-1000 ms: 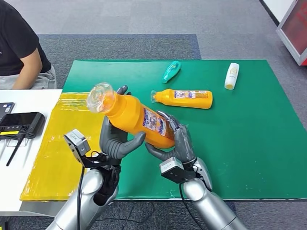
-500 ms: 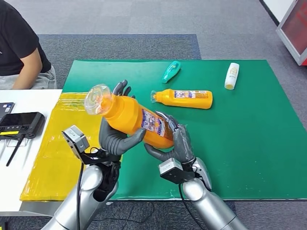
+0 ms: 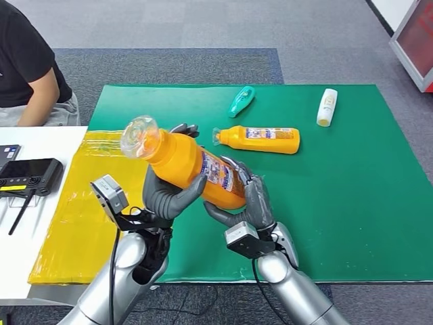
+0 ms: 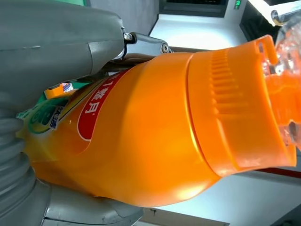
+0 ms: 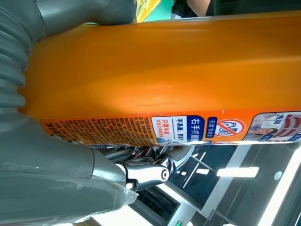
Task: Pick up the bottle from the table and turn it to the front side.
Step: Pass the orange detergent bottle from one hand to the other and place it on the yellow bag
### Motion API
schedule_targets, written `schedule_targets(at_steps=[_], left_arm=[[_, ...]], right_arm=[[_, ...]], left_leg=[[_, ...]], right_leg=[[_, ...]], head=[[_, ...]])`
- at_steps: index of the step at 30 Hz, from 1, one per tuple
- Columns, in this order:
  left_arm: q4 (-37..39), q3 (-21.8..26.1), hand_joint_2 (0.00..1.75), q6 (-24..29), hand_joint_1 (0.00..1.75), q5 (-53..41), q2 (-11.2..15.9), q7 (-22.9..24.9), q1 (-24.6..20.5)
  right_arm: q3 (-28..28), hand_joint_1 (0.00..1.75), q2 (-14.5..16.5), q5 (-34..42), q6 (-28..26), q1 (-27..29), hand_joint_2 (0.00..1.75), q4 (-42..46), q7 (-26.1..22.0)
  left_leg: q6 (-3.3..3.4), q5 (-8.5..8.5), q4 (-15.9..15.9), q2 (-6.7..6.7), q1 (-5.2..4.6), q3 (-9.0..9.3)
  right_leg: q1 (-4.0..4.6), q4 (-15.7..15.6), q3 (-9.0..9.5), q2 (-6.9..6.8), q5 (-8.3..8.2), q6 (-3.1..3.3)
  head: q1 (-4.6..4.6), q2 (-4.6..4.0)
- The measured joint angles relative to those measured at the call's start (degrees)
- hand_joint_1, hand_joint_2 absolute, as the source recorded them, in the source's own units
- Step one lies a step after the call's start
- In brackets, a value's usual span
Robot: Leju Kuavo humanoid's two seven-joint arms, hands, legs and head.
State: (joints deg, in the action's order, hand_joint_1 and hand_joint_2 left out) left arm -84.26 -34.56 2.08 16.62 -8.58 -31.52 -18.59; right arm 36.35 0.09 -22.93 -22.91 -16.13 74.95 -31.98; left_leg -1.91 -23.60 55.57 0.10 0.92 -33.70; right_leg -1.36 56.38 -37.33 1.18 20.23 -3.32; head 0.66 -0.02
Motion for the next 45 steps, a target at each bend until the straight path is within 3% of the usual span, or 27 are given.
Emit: schedule_targets(at_steps=[24,25,28,29,45], left_arm=[[0.2,-0.5,1.75,3.5,1.75,-1.9,-0.2,-0.3,-0.5],[0.2,-0.6,1.75,3.7,1.75,-1.9,-0.2,-0.3,-0.5],[0.2,-0.6,1.75,4.3,1.75,-1.7,-0.2,-0.4,-0.4],[0.2,-0.6,1.75,4.6,1.75,-1.6,-0.2,-0.5,-0.3],[0.7,1.1,1.75,7.2,1.75,-1.9,0.5,-1.2,1.4]], right_arm=[[0.7,1.75,0.0,0.9,0.1,0.0,1.75,-0.2,0.0],[0.8,1.65,0.0,1.0,0.1,0.0,1.75,-0.2,0.0],[0.9,0.34,0.0,1.3,0.3,0.0,1.75,-0.3,0.0],[0.9,0.0,0.0,1.4,0.3,0.0,1.75,-0.3,0.1],[1.2,0.0,0.1,2.7,1.0,-0.8,1.75,-0.2,0.3]], left_leg=[[0.0,0.0,0.0,0.0,0.0,-0.01],[0.0,0.0,0.0,0.0,0.0,-0.01],[0.0,0.0,0.0,0.0,0.0,-0.01],[0.0,0.0,0.0,0.0,0.0,-0.01],[0.0,0.0,0.0,0.0,0.0,-0.02]], right_leg=[[0.0,0.0,0.0,0.0,0.0,0.0],[0.0,0.0,0.0,0.0,0.0,0.0],[0.0,0.0,0.0,0.0,0.0,0.0],[0.0,0.0,0.0,0.0,0.0,0.0],[0.0,0.0,-0.03,0.0,0.0,0.0]], head=[[0.0,0.0],[0.0,0.0],[0.0,0.0],[0.01,0.0],[0.0,0.0]])
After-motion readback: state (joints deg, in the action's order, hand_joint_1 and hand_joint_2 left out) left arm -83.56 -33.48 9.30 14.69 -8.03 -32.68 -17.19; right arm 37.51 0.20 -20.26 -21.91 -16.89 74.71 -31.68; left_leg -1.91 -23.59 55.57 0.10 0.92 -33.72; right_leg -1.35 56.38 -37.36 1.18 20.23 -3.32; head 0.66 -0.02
